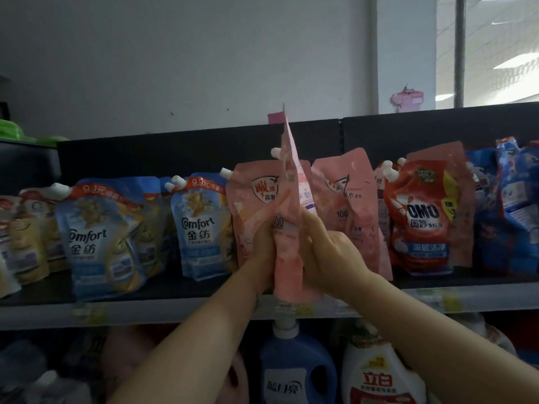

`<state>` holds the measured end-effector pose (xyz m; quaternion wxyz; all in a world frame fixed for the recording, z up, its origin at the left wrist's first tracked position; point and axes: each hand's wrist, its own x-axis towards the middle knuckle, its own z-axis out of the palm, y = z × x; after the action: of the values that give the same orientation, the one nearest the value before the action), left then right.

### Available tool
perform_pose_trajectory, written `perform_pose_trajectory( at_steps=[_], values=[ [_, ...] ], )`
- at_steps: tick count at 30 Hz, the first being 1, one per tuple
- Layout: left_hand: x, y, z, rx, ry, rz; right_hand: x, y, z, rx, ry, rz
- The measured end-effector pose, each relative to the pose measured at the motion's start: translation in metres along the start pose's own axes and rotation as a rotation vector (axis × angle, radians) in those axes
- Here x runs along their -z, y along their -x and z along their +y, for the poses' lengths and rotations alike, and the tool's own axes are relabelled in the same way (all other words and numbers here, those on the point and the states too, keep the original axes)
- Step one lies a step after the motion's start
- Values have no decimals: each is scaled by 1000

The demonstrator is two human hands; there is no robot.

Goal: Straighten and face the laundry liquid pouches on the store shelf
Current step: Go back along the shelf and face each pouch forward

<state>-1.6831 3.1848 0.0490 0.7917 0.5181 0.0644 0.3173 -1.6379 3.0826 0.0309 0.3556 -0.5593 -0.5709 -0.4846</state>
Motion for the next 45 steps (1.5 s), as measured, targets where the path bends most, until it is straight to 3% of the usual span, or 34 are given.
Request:
perform_pose_trajectory(
  at_steps=[2, 5, 7, 10, 13, 15, 18, 22, 26, 30, 34, 39, 42, 45],
  values=[
    [12, -8, -3, -60, 19, -3, 1, -1, 2, 36, -12, -30],
    [35, -35, -8, -250, -93, 210, -10, -1, 16, 41, 38, -59],
    [47, -47, -7, -321, -249, 252, -18, -1, 27, -31, 49, -75],
    [56, -42, -7, -426, -331, 288, -24, -5, 37, -303, 18, -189],
    [58, -38, -11, -445, -377, 305, -34, -5, 43, -626, -223, -189],
    [63, -47, -15, -444, -464, 289, -44, -1, 49, -703, -259, -147],
    [73, -59, -22, -381, -545, 282, -58, 12, 53, -837, -313, -226],
    [81, -61, -28, -381, -635, 283, -69, 24, 58, -872, -308, -323],
    [76, -53, -26, -616, -891, 426, -57, 16, 63, -879, -286, -409],
    [78, -45, -28, -878, -1168, 464, -36, 20, 60, -834, -29, -288],
    [68, -39, -43, -1109, -1424, 265, -17, 35, 61, -697, 144, -228],
    [31, -36, -60, -1093, -1436, -112, 2, 48, 73, -520, 387, -14],
    [11, -34, -70, -1025, -1397, -216, 11, 58, 84, -722, 328, 91],
    [-6, -36, -84, -928, -1445, -247, 12, 73, 92, -926, 221, 58]
  ],
)
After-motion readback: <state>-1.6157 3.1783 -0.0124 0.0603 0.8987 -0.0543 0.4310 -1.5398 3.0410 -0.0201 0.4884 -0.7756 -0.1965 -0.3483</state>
